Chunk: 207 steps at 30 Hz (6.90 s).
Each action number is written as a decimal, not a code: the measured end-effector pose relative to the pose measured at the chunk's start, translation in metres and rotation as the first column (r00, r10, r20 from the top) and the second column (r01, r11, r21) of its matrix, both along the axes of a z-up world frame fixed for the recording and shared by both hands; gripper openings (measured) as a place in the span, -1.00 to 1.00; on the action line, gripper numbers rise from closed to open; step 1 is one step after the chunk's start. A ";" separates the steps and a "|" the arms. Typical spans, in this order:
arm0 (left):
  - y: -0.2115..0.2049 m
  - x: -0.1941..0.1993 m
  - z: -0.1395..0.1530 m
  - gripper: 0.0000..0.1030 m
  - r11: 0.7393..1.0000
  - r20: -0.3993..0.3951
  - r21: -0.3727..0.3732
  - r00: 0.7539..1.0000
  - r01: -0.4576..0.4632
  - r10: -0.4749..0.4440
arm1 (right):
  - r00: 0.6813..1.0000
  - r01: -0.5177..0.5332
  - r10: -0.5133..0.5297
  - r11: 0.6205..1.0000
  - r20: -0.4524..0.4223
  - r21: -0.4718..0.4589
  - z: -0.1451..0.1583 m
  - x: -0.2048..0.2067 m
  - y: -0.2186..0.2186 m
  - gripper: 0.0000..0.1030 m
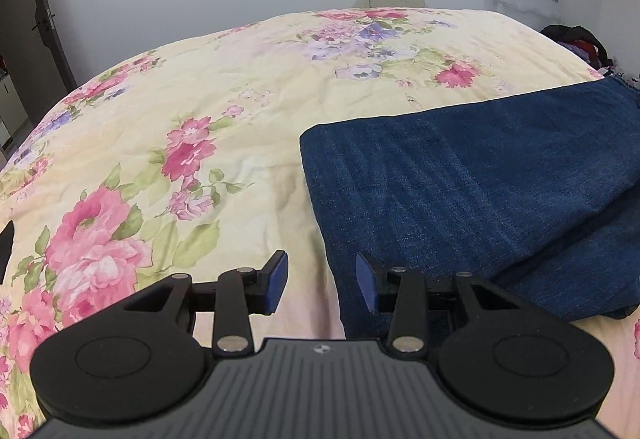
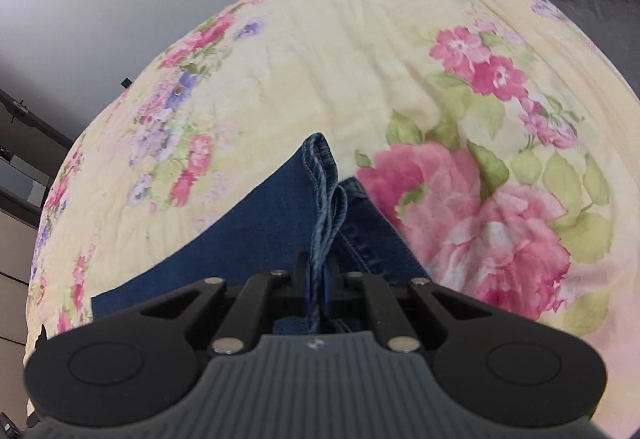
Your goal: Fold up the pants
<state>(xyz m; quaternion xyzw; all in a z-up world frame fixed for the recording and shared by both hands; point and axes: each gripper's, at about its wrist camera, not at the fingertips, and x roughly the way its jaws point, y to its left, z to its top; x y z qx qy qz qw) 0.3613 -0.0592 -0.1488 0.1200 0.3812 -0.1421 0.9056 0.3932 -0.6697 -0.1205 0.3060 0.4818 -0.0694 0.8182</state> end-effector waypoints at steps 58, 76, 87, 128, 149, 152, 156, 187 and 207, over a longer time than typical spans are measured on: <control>-0.069 -0.056 -0.046 0.17 0.940 0.133 0.322 0.978 0.109 -0.159 | 0.886 0.246 -0.090 0.923 0.456 -0.295 -0.033 -0.126 0.120 -0.42; -0.044 -0.060 -0.071 -1.00 0.902 -0.079 0.407 0.990 0.142 -0.120 | 0.948 0.191 -0.054 0.884 0.313 -0.427 -0.093 -0.101 0.124 -0.56; -0.027 0.008 0.006 -0.95 0.996 -0.025 -0.094 1.000 0.006 -0.008 | 0.915 0.261 -0.090 0.875 0.393 -0.407 -0.067 -0.117 0.122 -0.55; -0.074 0.115 -0.001 -0.89 0.992 -0.067 -0.125 0.998 -0.002 -0.006 | 0.905 0.333 -0.206 0.888 0.371 -0.318 -0.064 -0.126 0.101 -0.17; -0.230 0.085 -0.028 -0.89 0.952 -0.087 -0.122 0.952 0.282 -0.293 | 0.759 0.437 -0.607 0.743 0.235 0.507 -0.161 -0.144 0.008 -0.21; -0.243 0.105 -0.032 -0.89 0.957 -0.075 -0.117 0.958 0.266 -0.275 | 0.762 0.427 -0.590 0.767 0.266 0.479 -0.157 -0.145 0.006 -0.40; -0.258 0.128 -0.046 -0.89 0.960 -0.098 -0.105 0.958 0.258 -0.268 | 0.766 0.415 -0.560 0.806 0.315 0.422 -0.148 -0.146 0.010 -0.47; -0.248 -0.001 -0.047 -0.98 0.975 -0.271 -0.108 0.938 0.193 -0.216 | 0.772 0.422 -0.546 0.823 0.325 0.381 -0.148 -0.148 0.013 -0.50; -0.214 -0.053 -0.036 -0.97 0.940 -0.282 -0.146 0.898 0.307 -0.337 | 0.802 0.294 -0.312 0.949 0.509 0.118 -0.043 -0.144 0.056 -0.68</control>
